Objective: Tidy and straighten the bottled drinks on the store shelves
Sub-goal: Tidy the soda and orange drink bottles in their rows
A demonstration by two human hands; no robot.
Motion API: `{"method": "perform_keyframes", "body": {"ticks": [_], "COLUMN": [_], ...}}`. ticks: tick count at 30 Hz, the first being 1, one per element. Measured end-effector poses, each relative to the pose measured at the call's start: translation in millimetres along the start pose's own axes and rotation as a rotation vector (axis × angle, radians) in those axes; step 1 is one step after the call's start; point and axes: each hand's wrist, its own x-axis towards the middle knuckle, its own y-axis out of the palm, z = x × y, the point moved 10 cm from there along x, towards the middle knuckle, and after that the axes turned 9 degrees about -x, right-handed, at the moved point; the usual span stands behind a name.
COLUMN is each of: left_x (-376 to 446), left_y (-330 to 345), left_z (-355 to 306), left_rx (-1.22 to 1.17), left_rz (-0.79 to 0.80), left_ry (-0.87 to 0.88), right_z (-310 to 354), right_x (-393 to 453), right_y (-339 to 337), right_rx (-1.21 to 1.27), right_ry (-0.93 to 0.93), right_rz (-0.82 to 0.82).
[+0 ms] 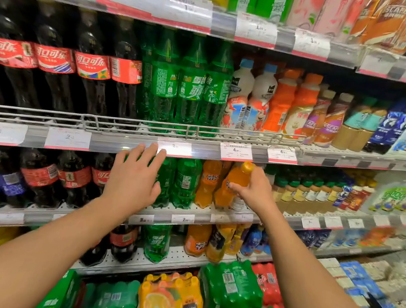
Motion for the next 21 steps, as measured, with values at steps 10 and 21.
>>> {"method": "perform_keyframes", "body": {"ticks": [10,21], "left_x": [0,2], "left_y": [1,3], "left_z": [0,3], "left_rx": [0.009,-0.001], "left_rz": [0.004,0.014], "left_ry": [-0.008,-0.013], "right_z": [-8,-21], "right_x": [30,63], "right_y": [23,46], "right_rx": [-0.109,-0.077], "right_ry": [0.072,0.160], "right_rz": [0.055,0.155]}}
